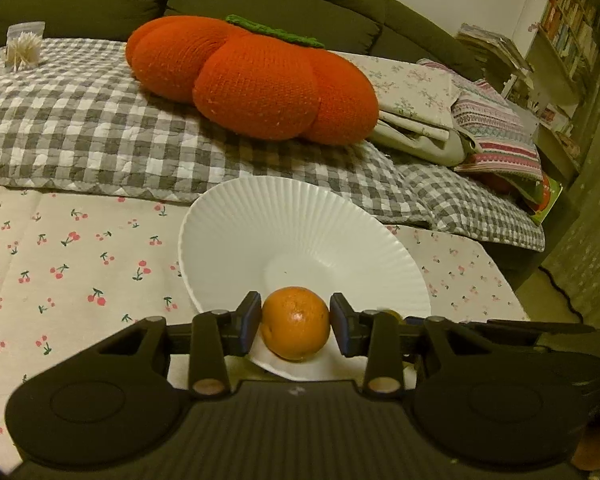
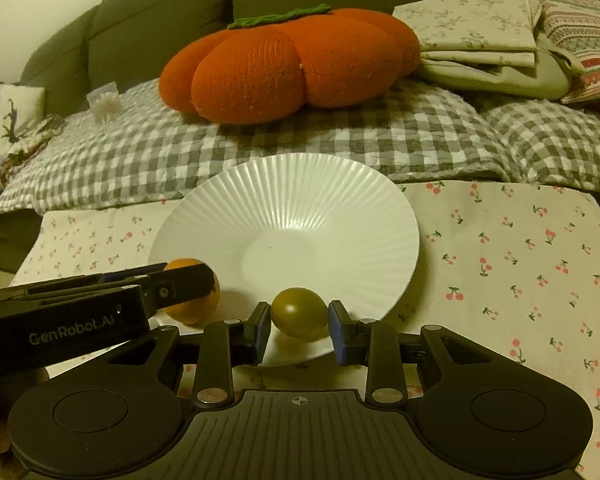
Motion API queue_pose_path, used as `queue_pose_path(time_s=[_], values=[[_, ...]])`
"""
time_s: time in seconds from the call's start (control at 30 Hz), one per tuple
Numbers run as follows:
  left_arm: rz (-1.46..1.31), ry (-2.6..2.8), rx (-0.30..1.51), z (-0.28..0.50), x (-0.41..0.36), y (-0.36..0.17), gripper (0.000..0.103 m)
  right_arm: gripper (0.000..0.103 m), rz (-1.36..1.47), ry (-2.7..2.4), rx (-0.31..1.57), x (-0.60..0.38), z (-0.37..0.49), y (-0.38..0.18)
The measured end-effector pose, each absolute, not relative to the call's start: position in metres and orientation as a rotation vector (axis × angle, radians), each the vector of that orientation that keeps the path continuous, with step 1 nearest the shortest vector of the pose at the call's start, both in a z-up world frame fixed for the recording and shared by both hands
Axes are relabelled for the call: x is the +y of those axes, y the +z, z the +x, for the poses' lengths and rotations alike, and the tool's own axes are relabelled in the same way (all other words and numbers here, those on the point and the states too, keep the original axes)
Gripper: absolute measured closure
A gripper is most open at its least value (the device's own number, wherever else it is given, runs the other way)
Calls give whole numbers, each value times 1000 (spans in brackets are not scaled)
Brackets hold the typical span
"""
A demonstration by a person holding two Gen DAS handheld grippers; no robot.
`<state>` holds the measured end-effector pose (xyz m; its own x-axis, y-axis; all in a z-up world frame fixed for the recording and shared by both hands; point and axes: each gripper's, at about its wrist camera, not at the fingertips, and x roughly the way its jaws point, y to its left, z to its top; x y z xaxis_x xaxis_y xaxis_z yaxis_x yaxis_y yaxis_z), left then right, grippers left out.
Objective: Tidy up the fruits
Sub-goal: 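Carry both fruits into the white plate and open both grippers, then withdraw both grippers from the plate back toward the fruit cluster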
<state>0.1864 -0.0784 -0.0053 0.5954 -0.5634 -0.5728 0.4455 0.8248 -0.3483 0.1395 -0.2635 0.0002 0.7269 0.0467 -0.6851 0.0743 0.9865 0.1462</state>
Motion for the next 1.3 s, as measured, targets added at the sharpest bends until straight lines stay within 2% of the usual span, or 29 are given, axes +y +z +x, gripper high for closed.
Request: queue_pose_path(time_s=[0.07,0.1,0.13,0.23,0.5,0.57,0.63,0.7,0.83,1.13,1.3], values=[[-185,-583,729,187,-76,-4,60,71,162,-9,758,-262,139,0],[-193,-580,722,187,-75,-3,49,70,160,-9,757,-262,139,1],[-207,-576,713,187,-72,-1,41,64,160,-11,756,-262,138,1],[-244,-575,702,186,-64,8,39,50,166,-13,741,-264,135,6],[-251,-502,712,180,-44,18,38,48,216,-49,703,-275,120,27],[-247,-492,722,176,-41,20,38,36,202,-52,684,-273,114,34],[-241,-483,727,170,-37,23,37,29,188,-64,657,-270,107,41],[-227,-478,729,163,-35,27,36,27,196,-64,636,-269,99,48],[-186,-474,733,148,-32,34,34,15,243,-65,627,-270,85,53],[-120,-473,744,111,-23,40,29,0,272,-71,587,-265,54,70],[-72,-476,754,91,-23,38,25,0,279,-74,600,-258,37,67]])
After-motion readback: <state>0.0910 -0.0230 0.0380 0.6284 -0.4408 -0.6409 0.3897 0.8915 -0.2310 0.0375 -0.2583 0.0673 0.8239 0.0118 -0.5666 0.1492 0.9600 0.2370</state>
